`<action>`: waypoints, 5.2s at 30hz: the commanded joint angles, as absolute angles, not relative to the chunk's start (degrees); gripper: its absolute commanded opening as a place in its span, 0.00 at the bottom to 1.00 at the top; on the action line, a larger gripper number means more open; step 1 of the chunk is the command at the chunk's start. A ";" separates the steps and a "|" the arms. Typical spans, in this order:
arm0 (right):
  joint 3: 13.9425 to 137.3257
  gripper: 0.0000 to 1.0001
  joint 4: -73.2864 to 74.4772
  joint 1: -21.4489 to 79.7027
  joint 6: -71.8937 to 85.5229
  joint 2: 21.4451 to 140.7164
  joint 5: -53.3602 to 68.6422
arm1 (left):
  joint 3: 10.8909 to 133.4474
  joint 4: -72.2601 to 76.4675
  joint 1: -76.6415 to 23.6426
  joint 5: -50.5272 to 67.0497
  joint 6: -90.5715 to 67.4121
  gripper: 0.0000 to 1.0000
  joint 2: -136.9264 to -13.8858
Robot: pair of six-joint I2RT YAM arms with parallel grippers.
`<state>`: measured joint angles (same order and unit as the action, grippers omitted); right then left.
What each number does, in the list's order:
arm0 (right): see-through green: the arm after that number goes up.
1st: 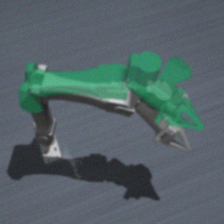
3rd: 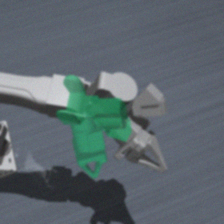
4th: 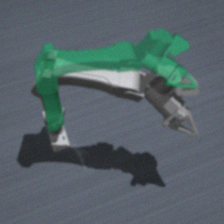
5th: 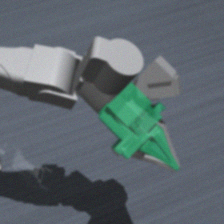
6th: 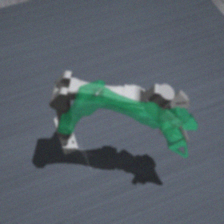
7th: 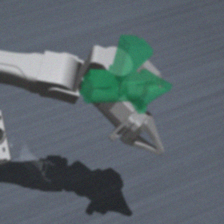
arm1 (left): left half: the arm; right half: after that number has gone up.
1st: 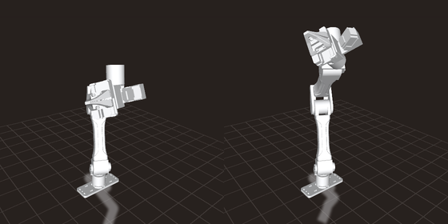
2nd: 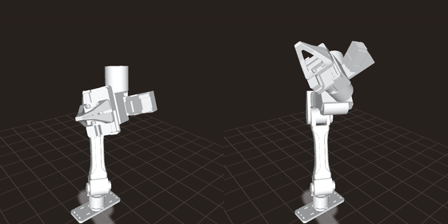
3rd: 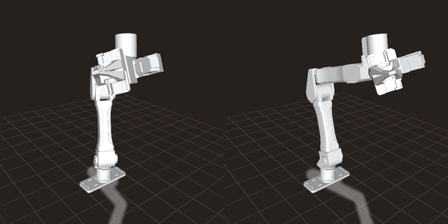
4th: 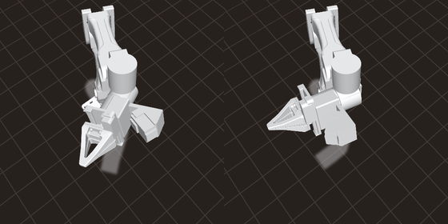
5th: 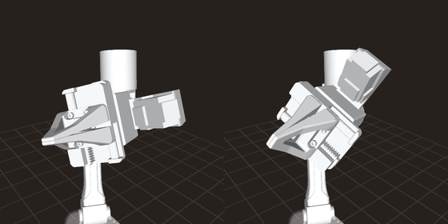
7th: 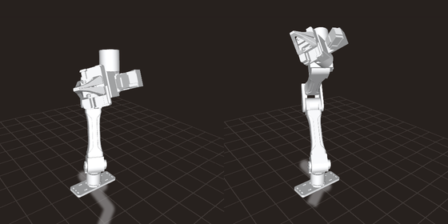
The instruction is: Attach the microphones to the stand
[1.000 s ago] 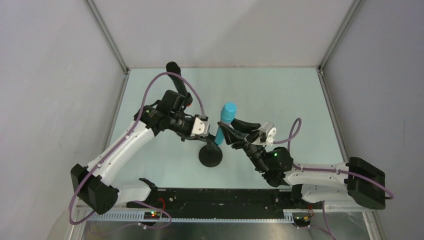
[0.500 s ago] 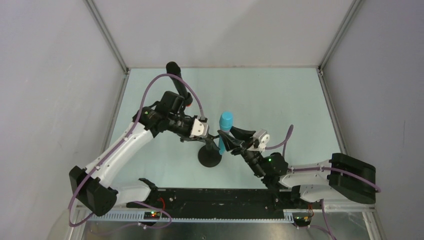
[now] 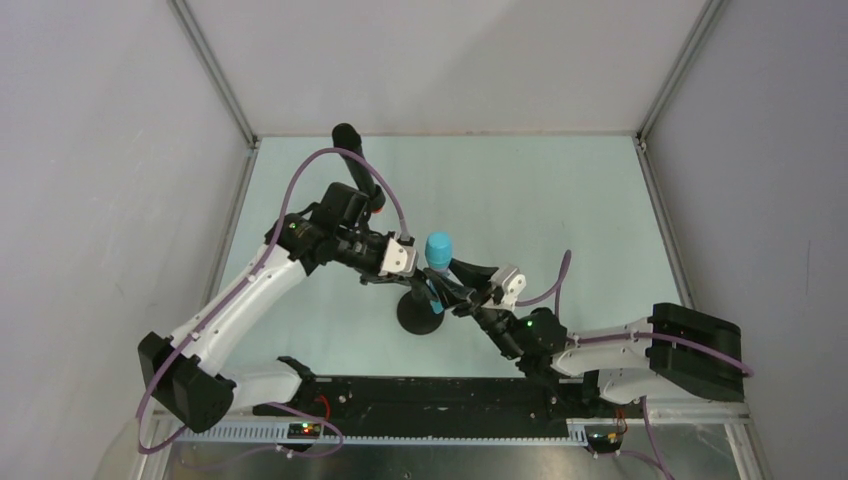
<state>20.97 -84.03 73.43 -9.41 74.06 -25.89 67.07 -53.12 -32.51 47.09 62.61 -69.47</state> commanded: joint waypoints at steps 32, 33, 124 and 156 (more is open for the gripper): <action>23.97 0.00 -87.47 72.61 -9.31 74.18 -28.83 | 71.16 -55.85 -33.61 44.02 58.91 0.36 -70.85; 24.32 0.00 -87.50 72.58 -9.23 74.40 -29.01 | 71.36 -55.88 -33.59 44.12 58.68 0.31 -71.02; 36.22 0.00 -87.60 60.39 -7.04 78.61 -26.34 | 56.13 -22.97 -31.56 33.86 25.03 0.99 -52.44; 31.04 0.33 -87.12 56.08 0.44 79.56 -31.31 | 54.22 -25.98 -30.76 30.04 27.68 1.00 -50.15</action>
<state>33.87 -82.54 53.87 -0.54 84.68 -28.29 53.19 -26.26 -30.98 31.07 28.47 -50.68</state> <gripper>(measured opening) 0.404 0.996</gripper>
